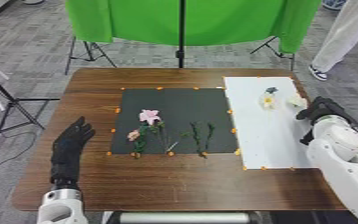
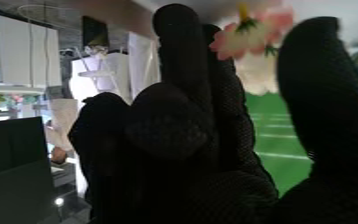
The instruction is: Arrange flowers
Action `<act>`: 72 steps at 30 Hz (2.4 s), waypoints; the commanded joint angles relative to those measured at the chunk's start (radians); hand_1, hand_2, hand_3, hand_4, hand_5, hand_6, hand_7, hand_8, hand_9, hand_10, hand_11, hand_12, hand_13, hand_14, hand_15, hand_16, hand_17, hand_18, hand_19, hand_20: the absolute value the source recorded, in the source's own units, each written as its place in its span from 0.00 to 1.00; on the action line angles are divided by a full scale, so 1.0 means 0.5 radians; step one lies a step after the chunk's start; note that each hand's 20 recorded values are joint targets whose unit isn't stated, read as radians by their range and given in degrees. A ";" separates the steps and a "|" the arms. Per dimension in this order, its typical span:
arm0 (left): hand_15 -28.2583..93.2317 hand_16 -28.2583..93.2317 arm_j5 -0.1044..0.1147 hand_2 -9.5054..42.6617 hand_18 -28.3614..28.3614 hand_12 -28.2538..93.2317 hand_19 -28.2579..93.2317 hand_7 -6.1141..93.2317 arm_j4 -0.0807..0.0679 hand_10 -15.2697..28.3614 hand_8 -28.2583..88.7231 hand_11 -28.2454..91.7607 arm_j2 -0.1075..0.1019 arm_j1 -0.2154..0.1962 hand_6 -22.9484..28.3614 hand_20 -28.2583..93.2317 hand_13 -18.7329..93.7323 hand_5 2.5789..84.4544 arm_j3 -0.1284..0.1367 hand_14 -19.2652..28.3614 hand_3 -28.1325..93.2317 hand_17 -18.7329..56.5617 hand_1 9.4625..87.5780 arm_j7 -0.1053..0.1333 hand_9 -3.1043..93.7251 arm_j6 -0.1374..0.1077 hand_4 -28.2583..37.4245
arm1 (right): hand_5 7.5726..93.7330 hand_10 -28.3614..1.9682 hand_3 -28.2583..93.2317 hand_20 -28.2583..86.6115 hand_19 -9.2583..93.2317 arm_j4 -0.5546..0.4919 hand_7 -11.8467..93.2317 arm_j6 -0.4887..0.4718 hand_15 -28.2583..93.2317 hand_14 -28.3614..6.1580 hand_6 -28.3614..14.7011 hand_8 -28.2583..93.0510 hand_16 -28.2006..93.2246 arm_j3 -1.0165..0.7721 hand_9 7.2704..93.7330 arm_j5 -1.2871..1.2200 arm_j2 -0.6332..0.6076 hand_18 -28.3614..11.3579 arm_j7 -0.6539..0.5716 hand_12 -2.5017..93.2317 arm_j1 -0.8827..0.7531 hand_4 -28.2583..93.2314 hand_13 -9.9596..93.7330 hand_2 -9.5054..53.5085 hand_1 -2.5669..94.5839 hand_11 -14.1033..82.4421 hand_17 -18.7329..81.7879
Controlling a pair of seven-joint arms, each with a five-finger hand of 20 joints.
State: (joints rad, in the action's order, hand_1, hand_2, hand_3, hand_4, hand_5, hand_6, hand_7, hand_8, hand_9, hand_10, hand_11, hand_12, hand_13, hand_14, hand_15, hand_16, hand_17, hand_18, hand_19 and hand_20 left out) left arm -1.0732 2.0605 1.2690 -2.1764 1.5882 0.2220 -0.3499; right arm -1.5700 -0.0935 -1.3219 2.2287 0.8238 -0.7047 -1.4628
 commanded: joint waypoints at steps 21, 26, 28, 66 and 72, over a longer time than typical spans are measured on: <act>0.46 0.20 -0.003 0.16 0.69 0.32 0.32 0.15 0.001 0.65 0.19 0.40 0.030 -0.069 0.60 0.38 0.43 0.43 -0.004 0.73 0.78 0.32 0.23 -0.020 0.41 0.031 0.05 | 0.87 0.66 0.69 0.73 1.00 -0.740 0.31 0.300 0.72 0.79 0.60 0.34 0.53 0.444 1.00 -0.279 0.003 0.51 0.381 0.48 0.304 0.09 1.00 0.00 0.70 0.33 0.89; 0.46 0.20 0.024 0.19 0.69 0.32 0.32 0.15 -0.007 0.65 0.19 0.40 0.024 -0.060 0.60 0.38 0.43 0.43 -0.008 0.73 0.78 0.32 0.20 -0.001 0.41 0.012 0.03 | 0.87 0.66 0.69 0.73 1.00 -0.635 0.31 0.206 0.71 0.79 0.61 0.34 0.54 0.980 1.00 -0.406 0.190 0.50 0.561 0.48 0.727 0.09 1.00 0.00 0.70 0.33 0.89; 0.46 0.21 0.037 0.22 0.69 0.32 0.32 0.15 -0.011 0.65 0.19 0.40 0.026 -0.051 0.60 0.38 0.43 0.43 -0.017 0.73 0.78 0.32 0.17 0.010 0.41 0.013 0.02 | 0.87 0.67 0.69 0.73 1.00 -0.555 0.31 0.180 0.71 0.80 0.61 0.34 0.54 1.141 1.00 -0.393 0.293 0.51 0.616 0.48 0.849 0.09 1.00 0.00 0.70 0.33 0.89; 0.46 0.20 0.083 0.56 0.69 0.32 0.33 0.15 -0.050 0.66 0.19 0.40 -0.014 0.032 0.59 0.38 0.43 0.45 -0.059 0.75 0.71 0.32 0.10 -0.008 0.42 0.051 0.00 | 0.85 0.67 0.71 0.74 1.00 -0.172 0.34 0.003 0.72 0.80 0.64 0.33 0.54 1.631 0.98 -0.323 0.622 0.50 0.666 0.49 0.980 0.09 1.00 0.00 0.66 0.36 0.89; 0.46 0.20 0.086 0.56 0.69 0.32 0.33 0.15 -0.051 0.66 0.19 0.40 -0.016 0.032 0.59 0.38 0.43 0.45 -0.056 0.75 0.71 0.32 0.11 -0.005 0.42 0.051 0.00 | 0.84 0.65 0.71 0.74 1.00 -0.117 0.32 0.015 0.72 0.79 0.66 0.31 0.54 1.653 0.97 -0.246 0.629 0.50 0.679 0.48 0.982 0.09 0.99 0.00 0.64 0.40 0.89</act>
State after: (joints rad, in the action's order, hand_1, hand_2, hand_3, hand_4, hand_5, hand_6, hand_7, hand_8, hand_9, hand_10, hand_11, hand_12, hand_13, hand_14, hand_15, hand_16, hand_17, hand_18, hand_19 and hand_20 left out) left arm -1.0354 2.0502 1.2583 -2.1532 1.5699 0.2267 -0.3364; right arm -1.6550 -0.1000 -0.5076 2.0547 1.1293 -0.3763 -0.9739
